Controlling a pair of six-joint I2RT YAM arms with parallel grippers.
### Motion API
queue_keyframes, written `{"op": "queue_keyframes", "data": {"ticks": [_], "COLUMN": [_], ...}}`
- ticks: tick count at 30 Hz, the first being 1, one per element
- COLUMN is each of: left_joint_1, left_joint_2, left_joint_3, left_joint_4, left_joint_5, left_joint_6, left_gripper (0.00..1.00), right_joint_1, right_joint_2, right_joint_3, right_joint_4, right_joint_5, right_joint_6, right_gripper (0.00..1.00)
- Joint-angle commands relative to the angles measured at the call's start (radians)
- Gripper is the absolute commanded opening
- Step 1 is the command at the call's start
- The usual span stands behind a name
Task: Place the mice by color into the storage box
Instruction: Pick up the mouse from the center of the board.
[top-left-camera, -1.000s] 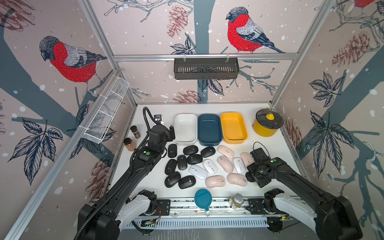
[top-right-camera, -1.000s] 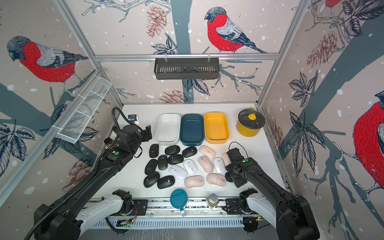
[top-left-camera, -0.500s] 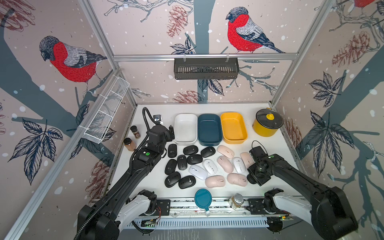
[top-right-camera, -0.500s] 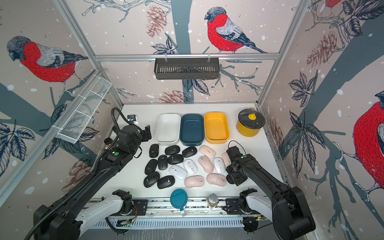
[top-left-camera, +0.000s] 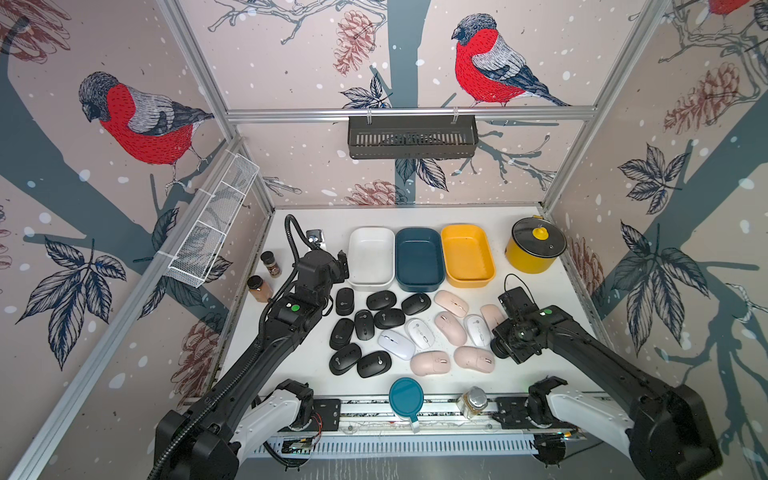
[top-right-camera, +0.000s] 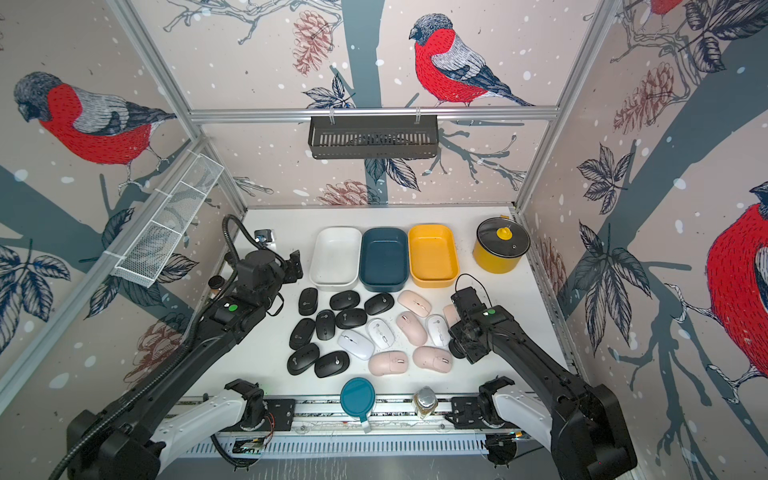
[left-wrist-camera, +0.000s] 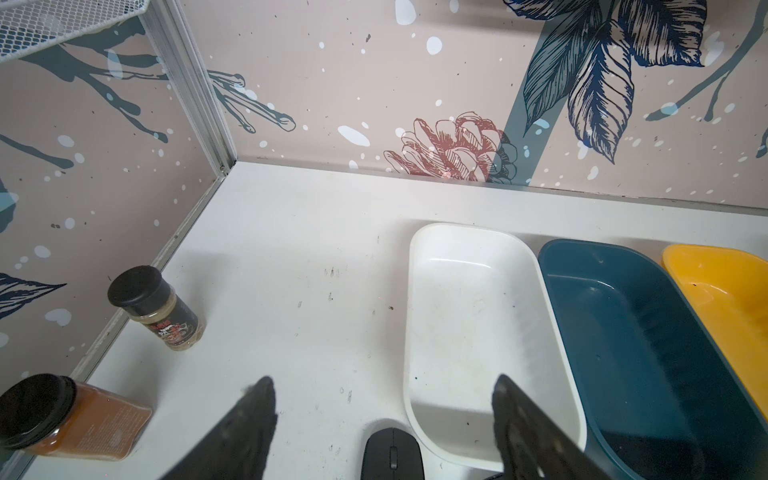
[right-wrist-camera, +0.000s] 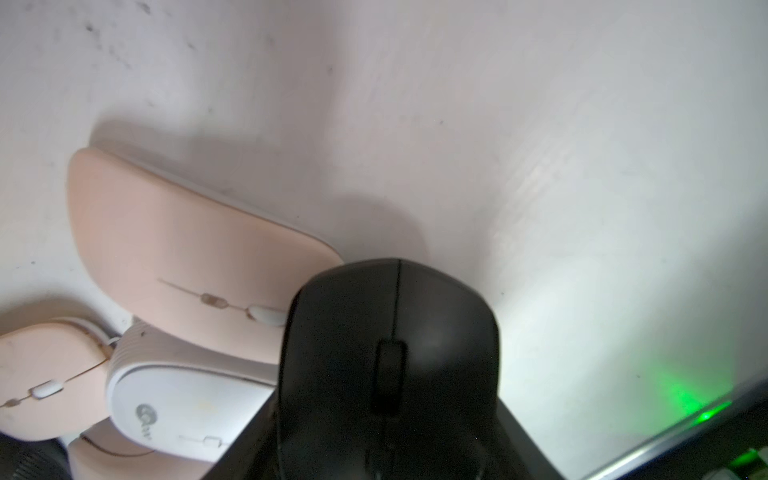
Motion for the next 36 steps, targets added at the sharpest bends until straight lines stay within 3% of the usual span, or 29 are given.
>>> {"op": "queue_keyframes", "data": {"ticks": [1, 11, 26, 36], "left_joint_1": [0.001, 0.000, 0.001, 0.001], "left_joint_2": [-0.006, 0.012, 0.012, 0.015], "left_joint_3": [0.002, 0.006, 0.005, 0.009], "left_joint_4": [0.021, 0.018, 0.015, 0.011], "left_joint_5": [-0.007, -0.006, -0.028, -0.036], "left_joint_6": [0.000, -0.001, 0.008, 0.011], "left_gripper": [0.80, 0.80, 0.80, 0.81], "right_joint_1": [0.020, 0.087, 0.285, 0.354], "right_joint_2": [-0.022, 0.004, 0.261, 0.401], "right_joint_3": [0.022, 0.100, 0.383, 0.488], "right_joint_4": [-0.054, -0.043, 0.043, 0.231], "right_joint_5": [0.037, 0.106, 0.288, 0.356], "right_joint_6": [0.029, -0.031, -0.214, -0.401], "right_gripper": [0.53, 0.51, 0.50, 0.50]}}
